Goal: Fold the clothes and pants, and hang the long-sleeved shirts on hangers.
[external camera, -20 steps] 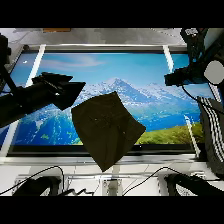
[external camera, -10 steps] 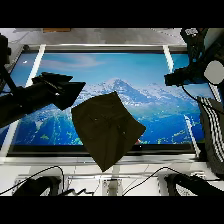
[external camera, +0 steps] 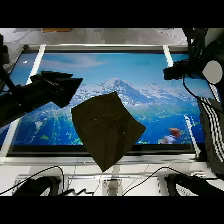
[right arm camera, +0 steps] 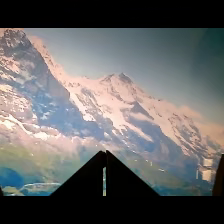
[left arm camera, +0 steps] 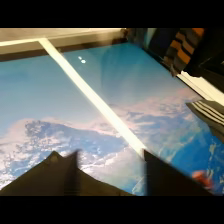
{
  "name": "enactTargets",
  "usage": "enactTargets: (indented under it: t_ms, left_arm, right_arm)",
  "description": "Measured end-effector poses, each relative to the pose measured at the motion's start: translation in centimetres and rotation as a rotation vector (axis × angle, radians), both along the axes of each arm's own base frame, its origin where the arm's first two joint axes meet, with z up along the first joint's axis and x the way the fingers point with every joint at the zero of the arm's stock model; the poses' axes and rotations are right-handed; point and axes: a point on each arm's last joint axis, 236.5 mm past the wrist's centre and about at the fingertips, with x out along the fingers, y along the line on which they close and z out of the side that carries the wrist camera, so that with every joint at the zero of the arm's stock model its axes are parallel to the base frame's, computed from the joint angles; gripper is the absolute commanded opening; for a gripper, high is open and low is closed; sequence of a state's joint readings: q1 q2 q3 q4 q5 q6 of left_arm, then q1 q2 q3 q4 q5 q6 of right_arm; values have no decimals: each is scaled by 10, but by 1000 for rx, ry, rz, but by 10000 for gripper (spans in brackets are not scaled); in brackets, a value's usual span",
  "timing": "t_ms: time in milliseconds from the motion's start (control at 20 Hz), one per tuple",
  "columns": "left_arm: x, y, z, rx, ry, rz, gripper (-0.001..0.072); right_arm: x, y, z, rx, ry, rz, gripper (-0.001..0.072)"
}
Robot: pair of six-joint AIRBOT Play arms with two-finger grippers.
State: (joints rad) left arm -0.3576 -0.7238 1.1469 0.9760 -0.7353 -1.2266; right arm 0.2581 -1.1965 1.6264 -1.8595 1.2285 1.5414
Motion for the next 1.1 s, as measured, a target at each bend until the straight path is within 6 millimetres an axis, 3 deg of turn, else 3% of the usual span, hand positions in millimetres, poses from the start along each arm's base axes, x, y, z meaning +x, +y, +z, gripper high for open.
enactTargets:
  t_ms: [100,200,300,350,400,450,700,750,850,1100]
  left_arm:
    - [-1,1,-6,28,12,-5,257]
    - [-4,2,-17,73,32,-14,257]
    - [-8,3,-28,120,58,-24,257]
    - [-9,4,-32,137,67,-27,258]
    - [-10,5,-35,149,74,-30,257]
    - [-11,6,-38,161,80,-32,258]
    - [-10,7,-61,222,134,-43,258]
    - [-9,7,-71,240,160,-48,272]
    - [-8,7,-98,276,228,-63,425]
    - [-16,6,-177,376,450,-118,443]
  right_arm:
    - [-3,-28,-31,-48,99,-28,36]
    - [-18,-50,-84,-19,255,-37,36]
    - [-46,-59,-146,74,439,-4,42]
    - [-62,-56,-174,145,517,22,194]
    - [-75,-49,-196,216,573,44,408]
    - [-86,-41,-215,290,612,59,453]
    - [-125,2,-287,535,776,45,454]
    - [-131,10,-300,566,812,42,454]
    - [-134,31,-318,647,862,36,454]
    - [-123,68,-338,838,926,15,458]
